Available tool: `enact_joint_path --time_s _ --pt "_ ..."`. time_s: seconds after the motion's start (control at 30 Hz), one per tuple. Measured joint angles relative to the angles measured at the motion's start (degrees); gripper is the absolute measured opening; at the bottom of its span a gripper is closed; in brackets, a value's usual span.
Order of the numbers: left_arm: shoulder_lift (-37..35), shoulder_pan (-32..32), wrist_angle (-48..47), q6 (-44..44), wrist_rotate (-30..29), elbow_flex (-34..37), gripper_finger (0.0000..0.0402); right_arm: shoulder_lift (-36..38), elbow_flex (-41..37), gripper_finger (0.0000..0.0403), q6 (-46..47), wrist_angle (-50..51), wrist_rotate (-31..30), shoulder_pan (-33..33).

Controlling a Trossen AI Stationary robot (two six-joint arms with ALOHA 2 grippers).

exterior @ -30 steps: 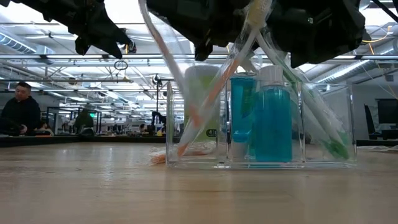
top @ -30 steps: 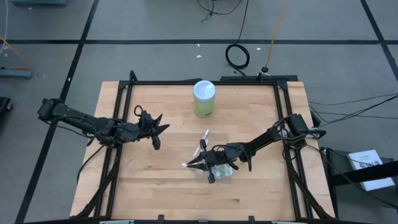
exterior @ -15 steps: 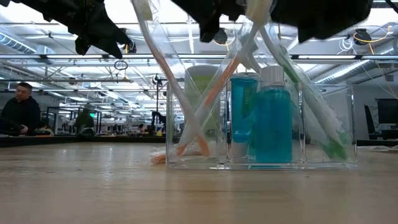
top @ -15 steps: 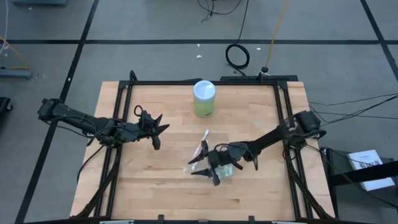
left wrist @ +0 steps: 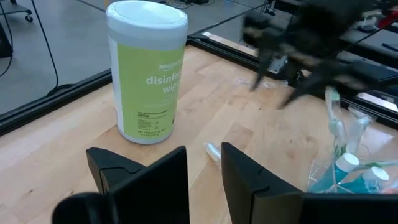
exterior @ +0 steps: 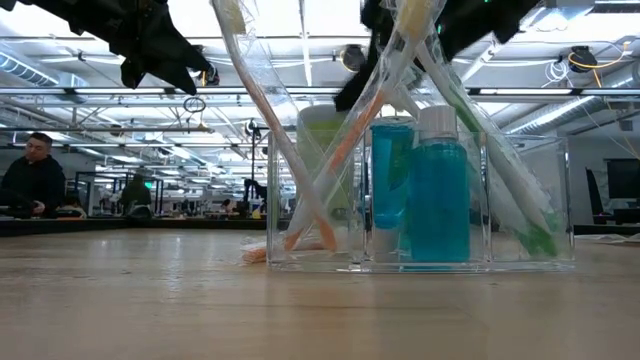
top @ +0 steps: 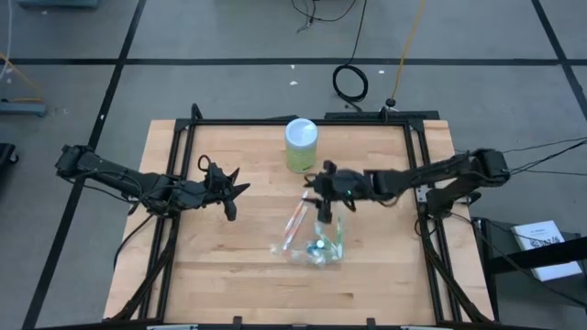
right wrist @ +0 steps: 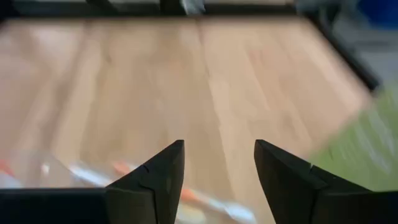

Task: Pick & Place toothbrushing station
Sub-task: Put the orange toothbrush into the left section of the transparent organizer

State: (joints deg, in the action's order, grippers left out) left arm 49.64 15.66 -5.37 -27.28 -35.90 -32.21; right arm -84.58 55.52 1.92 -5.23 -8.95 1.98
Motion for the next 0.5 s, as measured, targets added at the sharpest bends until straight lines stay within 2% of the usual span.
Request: enact_joint_path --time_s 0.2,0.5 --pt "0.0 0.0 0.0 0.0 0.0 0.0 0.0019 -4.9 -0.3 0.0186 -0.6 2.5 7.7 -6.8" --pt "0.0 0.0 -0.1 0.0 0.0 0.0 0.0019 -15.8 -0.1 0.0183 -4.7 -0.9 12.6 -9.2"
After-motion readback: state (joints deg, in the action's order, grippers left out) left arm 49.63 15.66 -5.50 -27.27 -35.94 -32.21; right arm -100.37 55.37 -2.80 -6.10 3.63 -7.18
